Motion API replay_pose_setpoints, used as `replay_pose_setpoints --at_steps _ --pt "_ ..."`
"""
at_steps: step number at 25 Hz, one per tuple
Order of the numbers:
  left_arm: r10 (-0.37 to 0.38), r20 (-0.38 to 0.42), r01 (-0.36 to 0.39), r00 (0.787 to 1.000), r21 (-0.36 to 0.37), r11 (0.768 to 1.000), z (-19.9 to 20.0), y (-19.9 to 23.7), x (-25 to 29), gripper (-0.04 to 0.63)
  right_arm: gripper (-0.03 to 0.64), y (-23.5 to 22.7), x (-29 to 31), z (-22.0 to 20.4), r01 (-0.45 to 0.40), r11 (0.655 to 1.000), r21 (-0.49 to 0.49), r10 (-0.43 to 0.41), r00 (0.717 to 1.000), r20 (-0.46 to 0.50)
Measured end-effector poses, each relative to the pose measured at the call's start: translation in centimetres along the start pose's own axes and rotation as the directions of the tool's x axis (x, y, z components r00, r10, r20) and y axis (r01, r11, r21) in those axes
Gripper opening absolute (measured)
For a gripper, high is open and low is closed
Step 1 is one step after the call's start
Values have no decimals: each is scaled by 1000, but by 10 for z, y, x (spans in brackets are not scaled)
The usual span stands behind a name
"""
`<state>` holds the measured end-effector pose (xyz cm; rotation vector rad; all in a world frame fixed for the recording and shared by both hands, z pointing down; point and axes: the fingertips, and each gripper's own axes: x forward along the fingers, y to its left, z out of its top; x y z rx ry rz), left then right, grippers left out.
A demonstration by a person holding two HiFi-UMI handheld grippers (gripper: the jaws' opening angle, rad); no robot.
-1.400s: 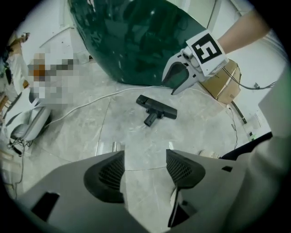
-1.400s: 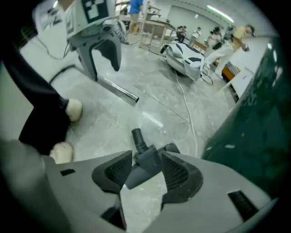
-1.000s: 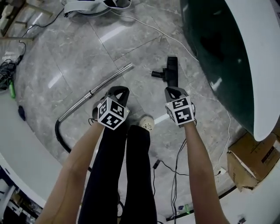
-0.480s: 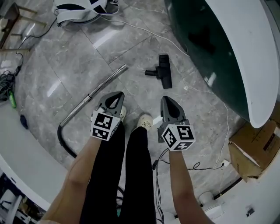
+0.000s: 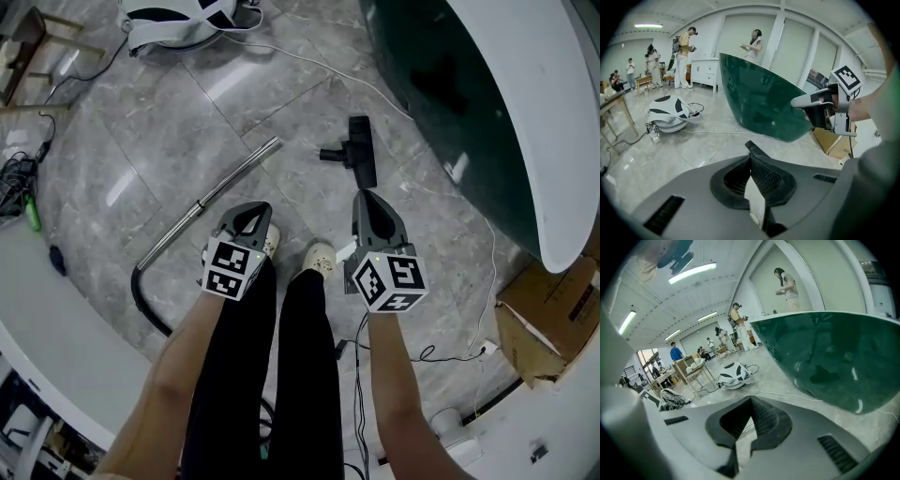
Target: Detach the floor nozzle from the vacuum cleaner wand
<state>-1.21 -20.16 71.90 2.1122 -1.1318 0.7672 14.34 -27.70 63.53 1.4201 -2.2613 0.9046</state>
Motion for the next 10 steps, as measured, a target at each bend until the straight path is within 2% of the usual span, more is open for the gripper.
replay_pose_setpoints --at_steps 10 --pt "-11 -27 11 1000 -26 1000 -15 -3 3 11 15 25 11 -12 -20 1000 -23 20 999 -37"
